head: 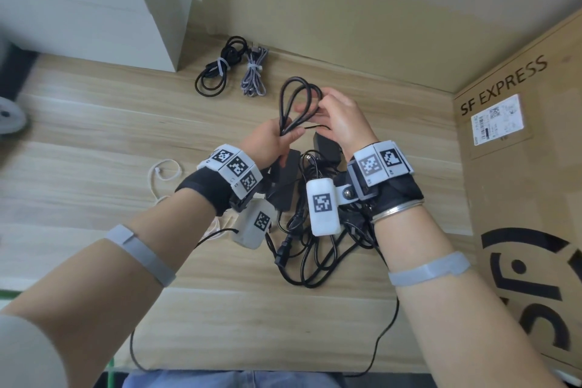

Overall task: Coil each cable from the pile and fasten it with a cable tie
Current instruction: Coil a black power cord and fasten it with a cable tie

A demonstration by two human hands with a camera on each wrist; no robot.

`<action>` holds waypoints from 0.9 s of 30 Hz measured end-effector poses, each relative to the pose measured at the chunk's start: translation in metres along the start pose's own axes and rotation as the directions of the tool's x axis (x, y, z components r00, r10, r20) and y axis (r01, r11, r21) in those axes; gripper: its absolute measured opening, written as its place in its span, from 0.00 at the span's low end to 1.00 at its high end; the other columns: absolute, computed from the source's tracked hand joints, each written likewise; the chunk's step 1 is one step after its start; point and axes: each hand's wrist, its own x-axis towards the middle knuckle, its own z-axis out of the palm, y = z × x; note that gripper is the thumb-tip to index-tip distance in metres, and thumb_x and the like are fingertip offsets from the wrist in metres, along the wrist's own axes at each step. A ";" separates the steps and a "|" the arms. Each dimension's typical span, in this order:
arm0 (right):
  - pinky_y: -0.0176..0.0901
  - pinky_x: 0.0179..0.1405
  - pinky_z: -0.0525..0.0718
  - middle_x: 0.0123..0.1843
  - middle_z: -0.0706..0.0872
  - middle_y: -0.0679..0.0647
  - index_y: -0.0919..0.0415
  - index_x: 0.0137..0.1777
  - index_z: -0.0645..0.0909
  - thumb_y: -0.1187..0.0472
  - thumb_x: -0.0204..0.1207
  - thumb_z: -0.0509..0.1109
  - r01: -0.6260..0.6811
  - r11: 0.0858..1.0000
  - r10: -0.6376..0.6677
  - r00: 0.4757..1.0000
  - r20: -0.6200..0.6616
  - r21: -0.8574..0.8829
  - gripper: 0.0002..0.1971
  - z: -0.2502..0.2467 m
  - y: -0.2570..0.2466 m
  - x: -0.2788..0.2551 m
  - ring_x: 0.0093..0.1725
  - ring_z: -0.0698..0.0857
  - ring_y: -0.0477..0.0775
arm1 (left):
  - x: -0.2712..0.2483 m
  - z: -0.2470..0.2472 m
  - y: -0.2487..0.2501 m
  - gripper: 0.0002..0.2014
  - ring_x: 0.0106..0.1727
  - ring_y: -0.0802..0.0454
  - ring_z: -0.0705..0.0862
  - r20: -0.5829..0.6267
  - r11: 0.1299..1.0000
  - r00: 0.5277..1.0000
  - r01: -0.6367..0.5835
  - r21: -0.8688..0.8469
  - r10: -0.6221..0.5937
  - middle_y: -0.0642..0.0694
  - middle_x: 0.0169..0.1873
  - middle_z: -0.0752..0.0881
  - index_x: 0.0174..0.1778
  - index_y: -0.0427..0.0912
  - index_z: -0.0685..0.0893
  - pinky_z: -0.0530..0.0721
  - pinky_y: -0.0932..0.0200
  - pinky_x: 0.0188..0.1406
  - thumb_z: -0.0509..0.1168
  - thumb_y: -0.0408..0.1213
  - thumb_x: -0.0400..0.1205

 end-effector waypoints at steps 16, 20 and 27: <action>0.34 0.36 0.77 0.39 0.85 0.46 0.52 0.44 0.79 0.70 0.79 0.57 0.068 0.961 -0.009 0.977 0.212 -0.269 0.14 0.086 0.031 0.013 0.35 0.83 0.43 | -0.036 -0.056 -0.043 0.10 0.13 0.55 0.69 -0.195 0.939 0.955 0.156 -0.305 -0.222 0.54 0.10 0.69 0.36 0.44 0.75 0.72 0.57 0.22 0.60 0.41 0.84; 0.24 0.30 0.75 0.38 0.84 0.44 0.55 0.49 0.82 0.71 0.79 0.60 0.118 0.923 -0.009 0.958 0.286 -0.367 0.12 0.117 0.043 0.020 0.33 0.82 0.40 | -0.048 -0.074 -0.057 0.12 0.13 0.54 0.68 -0.239 0.912 0.932 0.168 -0.375 -0.271 0.54 0.09 0.69 0.34 0.43 0.72 0.72 0.56 0.23 0.60 0.40 0.84; 0.28 0.44 0.71 0.42 0.84 0.44 0.55 0.49 0.87 0.67 0.78 0.65 0.198 0.809 0.046 0.917 0.396 -0.553 0.10 0.165 0.059 0.030 0.41 0.79 0.42 | -0.067 -0.102 -0.078 0.14 0.15 0.54 0.69 -0.303 0.893 0.889 0.207 -0.400 -0.342 0.54 0.09 0.69 0.32 0.45 0.69 0.73 0.56 0.23 0.59 0.39 0.84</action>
